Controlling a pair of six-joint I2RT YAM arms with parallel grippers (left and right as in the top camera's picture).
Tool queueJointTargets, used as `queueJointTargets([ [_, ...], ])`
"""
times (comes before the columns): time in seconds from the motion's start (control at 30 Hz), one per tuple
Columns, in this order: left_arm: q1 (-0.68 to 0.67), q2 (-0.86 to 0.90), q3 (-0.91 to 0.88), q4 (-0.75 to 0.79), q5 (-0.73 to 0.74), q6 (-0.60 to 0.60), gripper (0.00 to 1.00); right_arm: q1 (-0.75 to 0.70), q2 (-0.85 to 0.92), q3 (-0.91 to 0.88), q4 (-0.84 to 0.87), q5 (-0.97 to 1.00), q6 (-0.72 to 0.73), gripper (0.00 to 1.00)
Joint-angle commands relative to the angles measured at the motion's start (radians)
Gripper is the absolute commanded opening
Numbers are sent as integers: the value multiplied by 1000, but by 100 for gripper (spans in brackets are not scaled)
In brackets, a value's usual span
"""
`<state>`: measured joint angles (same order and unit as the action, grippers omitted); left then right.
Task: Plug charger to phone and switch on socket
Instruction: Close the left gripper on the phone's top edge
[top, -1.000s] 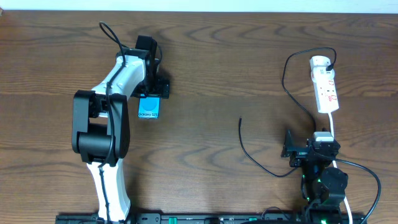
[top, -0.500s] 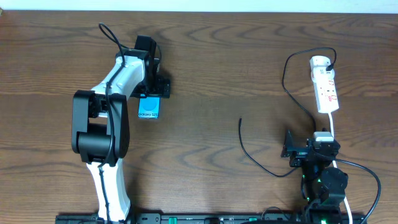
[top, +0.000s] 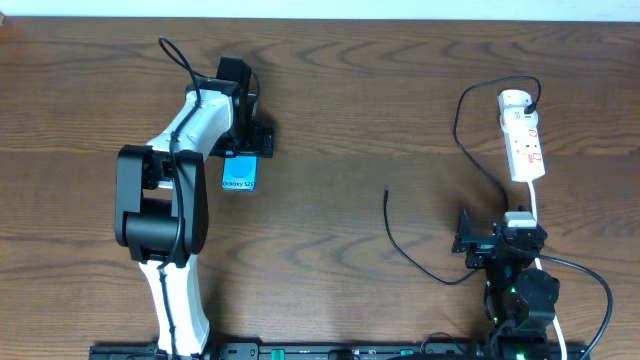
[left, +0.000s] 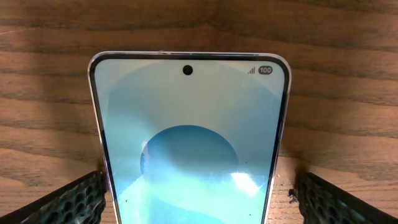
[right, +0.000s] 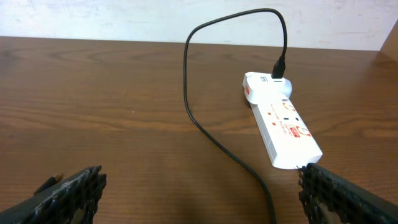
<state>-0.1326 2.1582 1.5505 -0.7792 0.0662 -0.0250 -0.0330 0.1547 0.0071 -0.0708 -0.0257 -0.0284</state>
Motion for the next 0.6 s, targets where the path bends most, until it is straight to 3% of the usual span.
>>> queueJointTargets([
  [0.0, 5, 20, -29, -4, 27, 14, 99, 8, -6, -2, -4, 5, 17, 99],
  [0.33, 5, 20, -29, -16, 27, 14, 90, 8, -6, -2, -5, 5, 16, 99],
  [0.57, 5, 20, -29, -19, 27, 14, 78, 8, -6, -2, -5, 5, 17, 99],
])
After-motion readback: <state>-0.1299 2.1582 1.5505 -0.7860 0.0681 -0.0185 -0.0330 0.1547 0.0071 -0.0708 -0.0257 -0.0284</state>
